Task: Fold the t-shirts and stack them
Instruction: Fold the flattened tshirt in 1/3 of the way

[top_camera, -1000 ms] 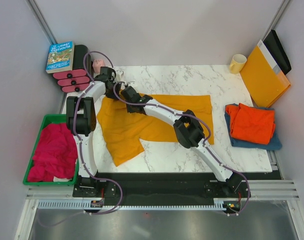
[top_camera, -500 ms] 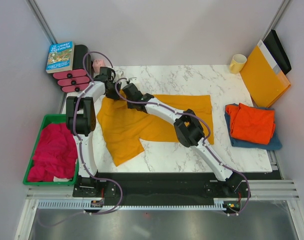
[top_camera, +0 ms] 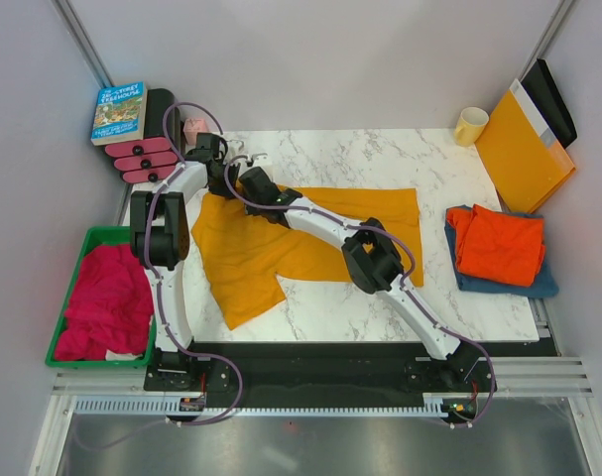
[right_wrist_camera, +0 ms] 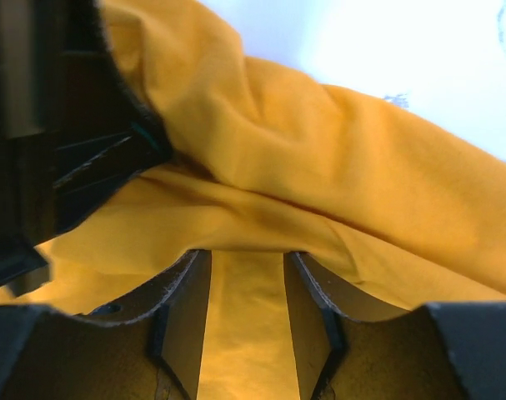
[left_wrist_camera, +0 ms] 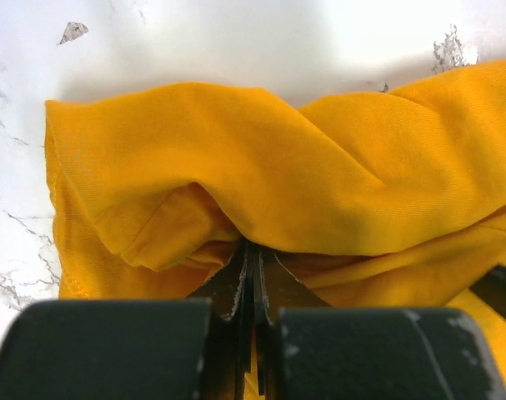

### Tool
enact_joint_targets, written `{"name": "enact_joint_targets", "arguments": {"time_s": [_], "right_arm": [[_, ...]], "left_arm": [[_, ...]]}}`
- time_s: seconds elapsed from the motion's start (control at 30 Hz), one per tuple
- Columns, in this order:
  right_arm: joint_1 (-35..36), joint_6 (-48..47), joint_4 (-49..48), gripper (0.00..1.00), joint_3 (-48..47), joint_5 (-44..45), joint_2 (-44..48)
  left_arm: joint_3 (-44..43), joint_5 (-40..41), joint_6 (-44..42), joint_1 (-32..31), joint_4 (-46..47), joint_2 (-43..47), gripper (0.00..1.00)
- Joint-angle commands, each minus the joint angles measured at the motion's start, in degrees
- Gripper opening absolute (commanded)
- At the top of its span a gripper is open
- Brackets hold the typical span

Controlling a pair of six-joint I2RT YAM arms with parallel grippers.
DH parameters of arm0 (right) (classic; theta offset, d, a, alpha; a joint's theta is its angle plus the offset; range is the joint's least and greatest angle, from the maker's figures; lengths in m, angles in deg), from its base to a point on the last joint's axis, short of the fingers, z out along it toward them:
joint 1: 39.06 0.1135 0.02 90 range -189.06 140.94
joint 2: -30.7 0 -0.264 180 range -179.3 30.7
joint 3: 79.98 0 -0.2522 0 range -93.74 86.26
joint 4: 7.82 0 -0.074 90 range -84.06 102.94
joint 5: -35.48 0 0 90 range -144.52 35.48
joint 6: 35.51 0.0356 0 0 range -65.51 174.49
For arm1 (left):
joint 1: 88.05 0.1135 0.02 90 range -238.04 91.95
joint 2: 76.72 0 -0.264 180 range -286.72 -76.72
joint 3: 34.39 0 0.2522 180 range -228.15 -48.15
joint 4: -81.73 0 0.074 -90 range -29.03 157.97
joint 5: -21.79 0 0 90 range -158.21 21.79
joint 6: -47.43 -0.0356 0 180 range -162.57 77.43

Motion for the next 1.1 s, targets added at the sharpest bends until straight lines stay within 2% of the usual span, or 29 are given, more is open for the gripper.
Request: {"name": "enact_joint_targets", "arguments": {"time_s": [0.0, 0.27, 0.73, 1.07], "right_arm": [[1.5, 0.2, -3.9, 0.47, -0.5, -1.4, 2.5], [2.8, -0.2, -5.2, 0.47, -0.6, -2.3, 3.1], [1.7, -0.4, -3.5, 0.50, -2.3, 4.2, -0.4], [0.7, -0.6, -3.1, 0.51, -3.3, 4.4, -2.1]], "left_arm": [[1.2, -1.3, -0.9, -0.2, -3.6, -1.7, 0.02], [0.7, -1.8, -1.0, -0.2, -3.9, -2.0, 0.02], [-0.2, -2.5, -0.2, -0.8, -5.0, -1.7, 0.02], [-0.1, -2.8, 0.1, -1.3, -5.4, -1.7, 0.02]]}}
